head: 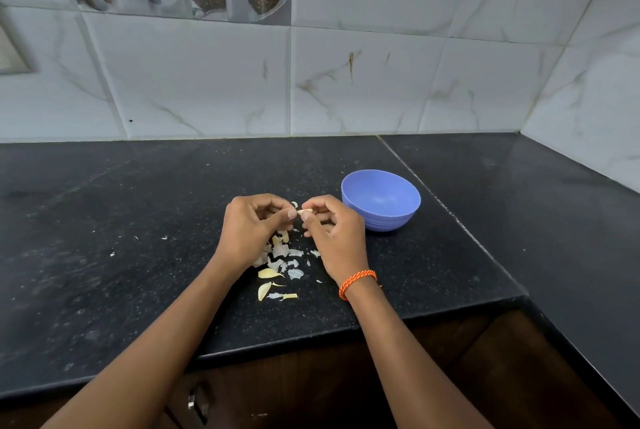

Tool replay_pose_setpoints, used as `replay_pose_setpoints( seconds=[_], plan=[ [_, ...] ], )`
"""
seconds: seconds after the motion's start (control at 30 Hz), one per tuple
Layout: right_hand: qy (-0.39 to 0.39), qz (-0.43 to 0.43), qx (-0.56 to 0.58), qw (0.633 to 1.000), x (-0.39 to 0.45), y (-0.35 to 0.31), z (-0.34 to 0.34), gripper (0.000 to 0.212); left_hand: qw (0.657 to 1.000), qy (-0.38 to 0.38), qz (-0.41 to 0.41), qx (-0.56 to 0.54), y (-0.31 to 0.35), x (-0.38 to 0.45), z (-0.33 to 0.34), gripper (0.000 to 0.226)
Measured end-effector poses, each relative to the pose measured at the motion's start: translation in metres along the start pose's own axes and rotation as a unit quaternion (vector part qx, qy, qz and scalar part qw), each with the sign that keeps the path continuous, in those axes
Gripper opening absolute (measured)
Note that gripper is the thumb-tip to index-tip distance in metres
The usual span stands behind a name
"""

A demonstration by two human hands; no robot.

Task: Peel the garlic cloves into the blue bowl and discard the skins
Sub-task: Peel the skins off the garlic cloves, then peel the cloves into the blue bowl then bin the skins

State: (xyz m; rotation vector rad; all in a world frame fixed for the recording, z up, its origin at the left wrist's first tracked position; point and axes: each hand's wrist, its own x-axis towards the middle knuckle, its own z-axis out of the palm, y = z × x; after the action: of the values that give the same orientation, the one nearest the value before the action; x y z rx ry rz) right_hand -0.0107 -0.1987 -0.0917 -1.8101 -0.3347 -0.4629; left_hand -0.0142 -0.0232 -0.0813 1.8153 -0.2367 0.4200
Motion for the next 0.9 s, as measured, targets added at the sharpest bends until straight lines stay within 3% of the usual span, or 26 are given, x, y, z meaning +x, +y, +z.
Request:
replay_pose_setpoints(
  seconds=[0.23,0.4,0.5,0.67,0.9],
  plan=[
    [0.013,-0.098,-0.093,0.991,0.005,-0.011,-0.011,0.017,0.992,-0.041,0.042,0.112,0.006,0.010,0.002,0.010],
    [0.030,-0.151,-0.137,0.978,0.035,-0.028,-0.035,0.013,0.984,-0.026,0.051,0.167,0.008,0.021,0.007,0.010],
    [0.040,-0.108,-0.177,0.978,0.052,-0.023,-0.057,0.008,0.985,-0.018,0.040,0.168,0.007,0.029,0.012,0.006],
    [0.035,0.011,-0.233,0.972,0.067,-0.006,-0.090,0.025,0.987,-0.028,0.021,0.156,0.007,0.037,0.018,0.021],
    [0.004,0.070,-0.230,0.971,0.074,0.001,-0.106,0.032,0.985,-0.040,0.013,0.165,0.007,0.038,0.020,0.018]
  ],
)
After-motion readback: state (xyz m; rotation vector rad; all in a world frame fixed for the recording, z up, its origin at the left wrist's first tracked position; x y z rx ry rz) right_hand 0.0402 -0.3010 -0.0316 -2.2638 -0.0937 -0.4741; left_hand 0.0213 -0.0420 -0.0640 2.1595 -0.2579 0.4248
